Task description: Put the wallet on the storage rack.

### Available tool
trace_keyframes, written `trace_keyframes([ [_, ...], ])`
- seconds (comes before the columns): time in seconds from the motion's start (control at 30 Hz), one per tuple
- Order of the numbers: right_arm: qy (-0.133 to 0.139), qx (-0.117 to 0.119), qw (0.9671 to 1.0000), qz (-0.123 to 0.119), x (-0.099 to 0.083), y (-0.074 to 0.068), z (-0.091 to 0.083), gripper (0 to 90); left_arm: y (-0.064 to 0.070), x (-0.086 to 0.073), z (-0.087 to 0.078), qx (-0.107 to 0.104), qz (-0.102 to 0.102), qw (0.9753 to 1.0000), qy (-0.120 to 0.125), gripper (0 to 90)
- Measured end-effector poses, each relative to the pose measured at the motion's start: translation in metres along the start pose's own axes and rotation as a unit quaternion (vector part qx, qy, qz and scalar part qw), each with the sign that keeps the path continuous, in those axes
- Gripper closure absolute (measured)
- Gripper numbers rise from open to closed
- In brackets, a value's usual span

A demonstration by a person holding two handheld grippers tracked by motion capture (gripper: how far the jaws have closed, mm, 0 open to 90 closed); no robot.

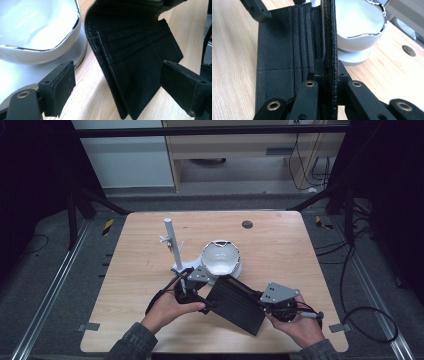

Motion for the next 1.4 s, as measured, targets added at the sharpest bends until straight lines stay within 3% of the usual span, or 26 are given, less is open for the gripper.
trace_keyframes([
  [0.17, 0.022, -0.001, 0.9997, 0.005, 0.005, 0.002, -0.005, 84.2, -0.002, 0.001, 0.006, -0.013, -0.008, 0.9999, -0.002, 13.1],
  [0.3, 0.029, -0.003, 0.9996, 0.003, 0.008, 0.004, -0.007, 84.1, 0.002, 0.006, 0.015, -0.046, -0.007, 0.9989, -0.006, 17.3],
  [0.4, 0.033, -0.004, 0.9994, 0.004, 0.009, 0.005, -0.008, 84.1, 0.002, 0.007, 0.017, -0.049, -0.009, 0.9987, -0.011, 21.2],
  [0.43, 0.036, -0.004, 0.9993, 0.005, 0.009, 0.005, -0.009, 84.1, 0.001, 0.007, 0.018, -0.051, -0.009, 0.9986, -0.013, 28.7],
  [0.47, 0.036, -0.004, 0.9993, 0.005, 0.009, 0.005, -0.009, 84.1, 0.001, 0.008, 0.018, -0.054, -0.011, 0.9985, -0.010, 28.7],
  [0.5, 0.038, -0.004, 0.9993, 0.003, 0.008, 0.006, -0.009, 84.1, 0.001, 0.011, 0.016, -0.054, -0.008, 0.9985, -0.006, 42.4],
  [0.53, 0.038, -0.003, 0.9993, 0.003, 0.008, 0.006, -0.010, 84.1, 0.001, 0.011, 0.016, -0.054, -0.008, 0.9985, -0.006, 48.7],
  [0.6, 0.039, -0.002, 0.9992, 0.004, 0.008, 0.006, -0.010, 84.0, 0.002, 0.013, 0.012, -0.059, -0.019, 0.9980, -0.009, 52.9],
  [0.73, 0.038, 0.006, 0.9992, 0.003, 0.005, 0.005, -0.011, 82.0, 0.004, 0.018, -0.002, -0.101, -0.052, 0.9934, 0.016, 75.1],
  [0.77, 0.036, 0.007, 0.9993, 0.003, 0.003, 0.005, -0.011, 80.1, 0.005, 0.020, -0.006, -0.102, -0.054, 0.9930, 0.022, 78.6],
  [0.87, 0.039, 0.015, 0.9991, 0.011, -0.002, 0.003, -0.009, 74.4, 0.009, 0.024, -0.012, -0.084, -0.041, 0.9955, 0.014, 79.6],
  [0.9, 0.037, 0.024, 0.9989, 0.015, -0.005, -0.001, -0.007, 65.2, 0.011, 0.029, -0.016, -0.074, -0.034, 0.9966, 0.012, 79.9],
  [0.93, 0.037, 0.024, 0.9989, 0.015, -0.005, -0.001, -0.007, 65.2, 0.011, 0.029, -0.016, -0.074, -0.034, 0.9966, 0.012, 80.0],
  [1.0, 0.028, 0.035, 0.9988, 0.019, -0.009, -0.006, -0.003, 52.0, 0.014, 0.035, -0.022, -0.068, -0.028, 0.9972, 0.014, 80.1],
  [1.03, 0.014, 0.046, 0.9986, 0.024, -0.014, -0.011, 0.001, 39.9, 0.014, 0.039, -0.025, -0.063, -0.025, 0.9976, 0.013, 80.2],
  [1.07, 0.014, 0.046, 0.9986, 0.024, -0.014, -0.011, 0.001, 39.9, 0.014, 0.042, -0.028, -0.057, -0.021, 0.9981, 0.011, 80.2],
  [1.1, 0.008, 0.044, 0.9987, 0.025, -0.018, -0.015, 0.006, 28.7, 0.013, 0.050, -0.035, -0.045, -0.018, 0.9988, 0.009, 80.3],
  [1.13, 0.008, 0.044, 0.9987, 0.025, -0.018, -0.015, 0.006, 28.7, 0.013, 0.050, -0.035, -0.045, -0.018, 0.9988, 0.009, 80.3],
  [1.17, 0.010, 0.044, 0.9984, 0.034, -0.022, -0.018, 0.010, 20.5, 0.011, 0.057, -0.044, -0.039, -0.017, 0.9991, 0.011, 80.3],
  [1.27, 0.015, 0.042, 0.9981, 0.043, -0.027, -0.019, 0.012, 15.4, 0.009, 0.062, -0.052, -0.033, -0.018, 0.9992, 0.015, 80.3],
  [1.4, 0.009, 0.038, 0.9963, 0.077, -0.040, -0.013, 0.015, 10.6, 0.004, 0.068, -0.067, -0.017, -0.019, 0.9995, 0.019, 80.2],
])
Point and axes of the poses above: each handheld gripper's, and its own axes: z roughly forward along the jaws, x roughly out of its top, y roughly to its right, the point moved 6 cm from there along z, roughly forward along the jaws, and after that the axes turned 4 degrees about -y, right-handed, at the moved point
